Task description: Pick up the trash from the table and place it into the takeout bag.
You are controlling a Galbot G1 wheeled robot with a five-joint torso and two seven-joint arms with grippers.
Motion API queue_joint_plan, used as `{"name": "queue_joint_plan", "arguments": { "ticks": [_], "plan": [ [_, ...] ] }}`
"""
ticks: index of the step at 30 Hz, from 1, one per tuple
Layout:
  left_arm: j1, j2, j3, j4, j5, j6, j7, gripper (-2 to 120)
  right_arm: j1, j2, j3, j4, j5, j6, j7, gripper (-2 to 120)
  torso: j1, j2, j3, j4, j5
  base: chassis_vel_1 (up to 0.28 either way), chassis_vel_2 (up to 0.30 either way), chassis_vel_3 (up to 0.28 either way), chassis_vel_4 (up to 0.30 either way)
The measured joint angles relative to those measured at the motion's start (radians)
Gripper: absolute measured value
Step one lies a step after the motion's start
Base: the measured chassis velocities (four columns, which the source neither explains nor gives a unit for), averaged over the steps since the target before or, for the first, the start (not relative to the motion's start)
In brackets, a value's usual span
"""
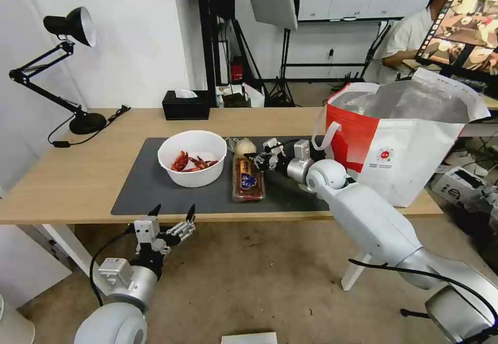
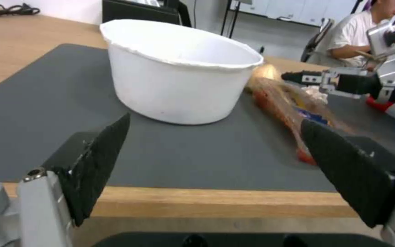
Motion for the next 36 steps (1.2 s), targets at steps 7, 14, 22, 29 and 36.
{"name": "queue_joint_plan", "arguments": {
  "ticks": [7,14,22,29,36],
  "plan": [
    [-0.018,0.052,0.015,0.001,-0.069,0.023,0.0,100,0.004,-0.004,-0.015,-0.006,-0.002,-0.009,-0.007,0,0.0,0.0,0.0,0.0,0.0001,0.0,0.0,0.0,0.0],
    [-0.063,0.162,0.034,-0.005,-0.269,0.078,0.0,100,0.006,-0.014,-0.025,-0.011,0.0,-0.012,-0.017,0,0.0,0.0,0.0,0.0001,0.0,0.0,0.0,0.0,0.0],
    [-0.13,0.27,0.059,0.0,-0.478,0.109,-0.003,100,0.003,-0.029,-0.029,-0.003,0.004,-0.012,-0.024,0,0.0,0.0,0.0,0.0001,0.0,0.0,0.0,0.0,0.0],
    [-0.245,0.318,0.082,0.046,-0.801,0.163,-0.056,100,0.008,-0.033,-0.033,0.001,0.007,-0.012,-0.026,0,0.0,0.0,0.0,-0.0001,0.0,0.0,0.0,0.0,0.0],
    [-0.379,0.35,0.093,0.116,-1.124,0.314,-0.165,100,0.008,-0.039,-0.037,0.011,0.009,-0.012,-0.027,0,0.0,0.0,0.0,0.0,0.0,0.0,0.0,0.0,0.0]
  ]
}}
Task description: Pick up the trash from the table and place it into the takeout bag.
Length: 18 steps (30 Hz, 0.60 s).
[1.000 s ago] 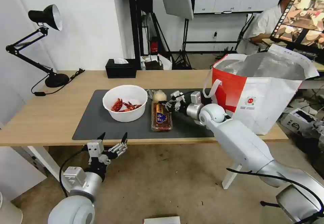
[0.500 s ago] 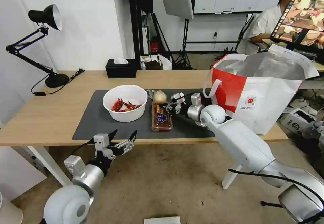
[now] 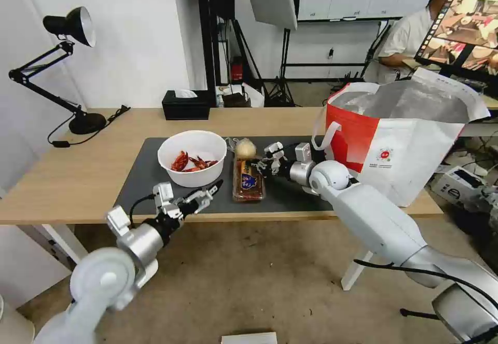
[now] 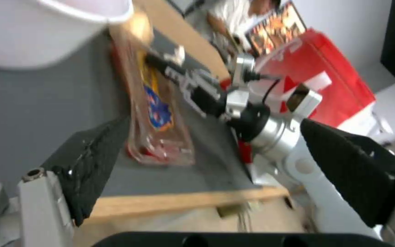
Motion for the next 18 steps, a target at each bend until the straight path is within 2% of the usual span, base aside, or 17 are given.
{"name": "queue_joint_plan", "arguments": {
  "ticks": [1,3,7,8,11,12,14,18],
  "plan": [
    [0.0,0.0,0.0,0.0,0.0,0.0,0.0,100,0.0,0.0,0.0,0.0,0.0,0.0,0.0,0,0.0,0.0,0.0,0.0,0.0,0.0,0.0,0.0,0.0],
    [-0.039,0.007,0.0,0.025,-0.049,0.085,-0.007,100,0.0,-0.005,-0.002,0.008,0.002,0.0,0.0,0,0.0,0.0,0.0,0.0,0.0001,0.0,0.0,0.0,0.0],
    [-0.095,0.011,0.022,0.067,-0.064,0.166,-0.03,100,0.0,-0.012,-0.004,0.019,0.004,0.0,0.0,0,0.0,0.0,0.0,0.0,0.0,0.0,0.0,0.0,0.0],
    [-0.095,0.011,0.022,0.067,-0.064,0.166,-0.03,100,0.0,-0.012,-0.004,0.019,0.004,0.0,0.0,0,0.0,0.0,0.0,0.0,0.0,0.0,0.0,0.0,0.0],
    [-0.141,0.011,0.059,0.11,-0.063,0.193,-0.099,100,-0.001,-0.015,-0.005,0.024,0.004,0.001,-0.001,0,0.0,0.0,0.0,0.0,0.0001,0.0,0.0,0.0,0.0],
    [-0.141,0.011,0.059,0.11,-0.063,0.193,-0.099,100,-0.001,-0.015,-0.005,0.024,0.004,0.001,-0.001,0,0.0,0.0,0.0,0.0,0.0001,0.0,0.0,0.0,0.0],
    [-0.178,0.008,0.096,0.162,-0.07,0.195,-0.145,100,-0.002,-0.016,-0.008,0.027,0.006,0.001,-0.004,0,0.0,0.0,0.0,0.0001,0.0,0.0,0.0,0.0,0.0],
    [-0.225,0.001,0.131,0.207,-0.072,0.195,-0.166,100,-0.007,-0.022,-0.008,0.039,0.009,0.001,-0.005,0,0.0,0.0,0.0,0.0,0.0001,0.0,0.0,0.0,0.0]
  ]
}}
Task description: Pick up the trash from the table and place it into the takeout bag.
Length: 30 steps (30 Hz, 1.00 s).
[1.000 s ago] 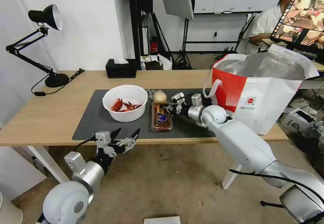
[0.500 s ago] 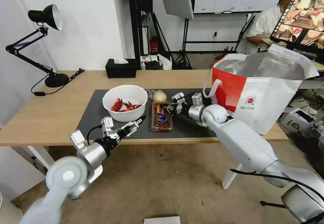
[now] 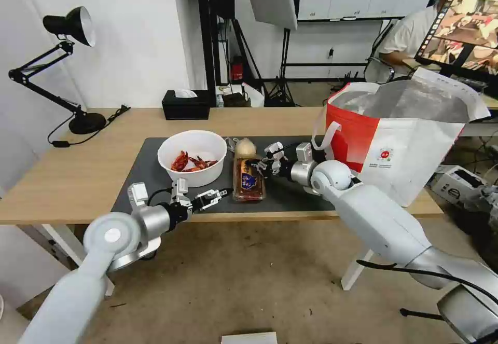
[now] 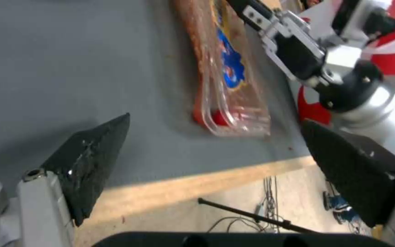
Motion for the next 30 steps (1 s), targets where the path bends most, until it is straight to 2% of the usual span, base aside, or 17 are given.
{"name": "queue_joint_plan", "arguments": {
  "ticks": [8,30],
  "plan": [
    [-0.064,-0.022,0.059,0.033,0.005,-0.004,-0.019,100,-0.004,-0.013,-0.001,0.018,0.015,0.0,0.004,0,0.0,0.0,0.0,-0.0001,0.0001,0.0,0.0,0.0,0.0],
    [-0.173,-0.076,0.145,0.123,0.027,-0.015,-0.026,100,-0.006,-0.003,0.001,0.015,0.016,-0.003,0.011,0,0.0,0.0,0.0,0.0,0.0,0.0,0.0,0.0,0.0]
  ]
}}
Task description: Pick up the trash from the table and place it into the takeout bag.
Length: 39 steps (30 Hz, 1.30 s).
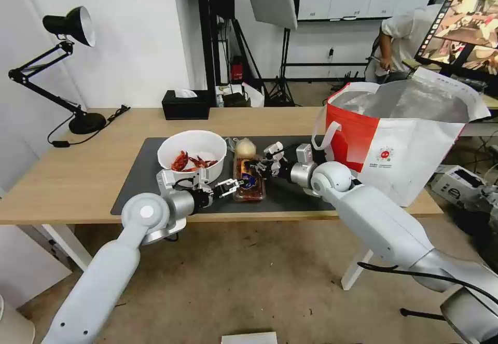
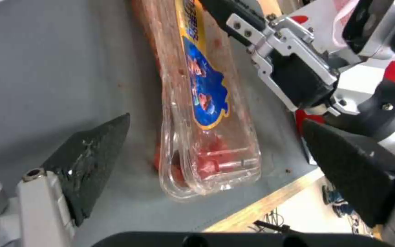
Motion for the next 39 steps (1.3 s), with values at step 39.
{"name": "queue_joint_plan", "arguments": {
  "ticks": [39],
  "plan": [
    [-0.016,-0.03,0.05,0.037,0.037,-0.044,-0.05,77,0.003,0.014,0.004,-0.016,0.002,0.001,0.007,0,0.0,0.0,0.0,0.0004,0.0,0.0,0.0,0.0,0.0]
  ]
}}
